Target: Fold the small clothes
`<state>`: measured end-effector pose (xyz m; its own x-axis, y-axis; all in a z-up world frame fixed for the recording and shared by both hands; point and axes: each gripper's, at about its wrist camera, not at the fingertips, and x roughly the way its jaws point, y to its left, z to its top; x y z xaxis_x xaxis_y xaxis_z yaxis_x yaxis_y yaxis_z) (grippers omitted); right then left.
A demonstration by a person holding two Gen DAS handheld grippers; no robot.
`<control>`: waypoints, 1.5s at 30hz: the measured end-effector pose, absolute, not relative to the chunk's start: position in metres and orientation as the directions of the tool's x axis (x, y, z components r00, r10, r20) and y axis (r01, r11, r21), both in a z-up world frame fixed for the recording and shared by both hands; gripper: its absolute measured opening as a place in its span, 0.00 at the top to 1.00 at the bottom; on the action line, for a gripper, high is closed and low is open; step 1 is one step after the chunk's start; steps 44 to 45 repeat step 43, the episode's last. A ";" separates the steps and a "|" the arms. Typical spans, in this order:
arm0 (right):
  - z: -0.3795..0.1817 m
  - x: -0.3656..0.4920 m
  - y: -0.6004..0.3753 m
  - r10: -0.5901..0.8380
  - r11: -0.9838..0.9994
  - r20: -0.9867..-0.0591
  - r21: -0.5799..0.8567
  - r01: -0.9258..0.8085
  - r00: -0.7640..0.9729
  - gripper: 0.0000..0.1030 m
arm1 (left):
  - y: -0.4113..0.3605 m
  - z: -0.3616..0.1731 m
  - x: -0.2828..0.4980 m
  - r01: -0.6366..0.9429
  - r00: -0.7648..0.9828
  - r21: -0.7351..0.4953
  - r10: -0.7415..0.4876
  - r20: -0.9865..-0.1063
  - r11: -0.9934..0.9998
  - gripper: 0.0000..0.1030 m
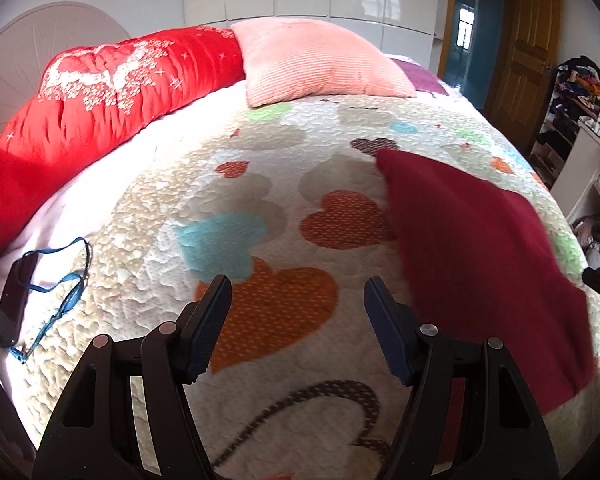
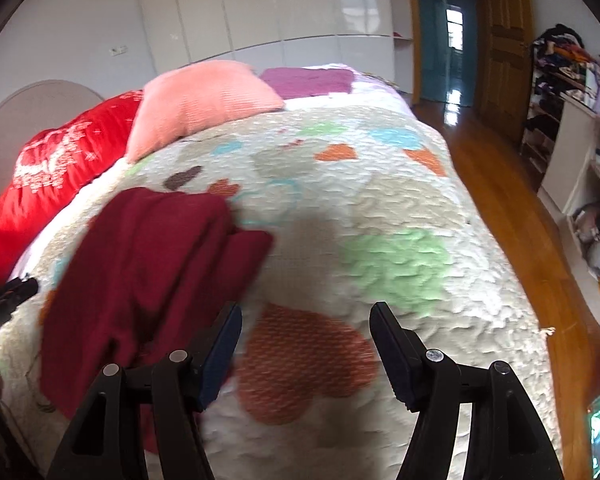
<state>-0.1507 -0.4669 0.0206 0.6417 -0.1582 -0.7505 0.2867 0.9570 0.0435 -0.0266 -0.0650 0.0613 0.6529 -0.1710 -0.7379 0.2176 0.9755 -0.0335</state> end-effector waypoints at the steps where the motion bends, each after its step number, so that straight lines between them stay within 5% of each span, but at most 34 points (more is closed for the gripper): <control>1: 0.014 -0.148 -0.481 -0.178 0.948 -0.761 0.039 0.317 0.624 0.38 | -0.058 0.056 -0.018 0.202 0.647 -0.036 -0.161 -0.745 0.979 0.33; 11: -0.001 -0.138 -0.505 -0.197 0.930 -0.768 0.050 0.364 0.609 0.38 | -0.028 0.031 0.016 0.114 0.646 -0.007 -0.080 -0.759 0.993 0.33; 28: 0.035 -0.148 -0.406 -0.023 0.984 -0.705 0.110 0.142 0.709 0.37 | -0.133 0.076 -0.056 0.353 0.672 -0.055 -0.294 -0.679 0.934 0.33; 45: 0.044 -0.165 -0.385 0.024 0.987 -0.683 0.132 0.091 0.730 0.37 | -0.170 0.082 -0.077 0.423 0.696 0.004 -0.322 -0.641 0.906 0.33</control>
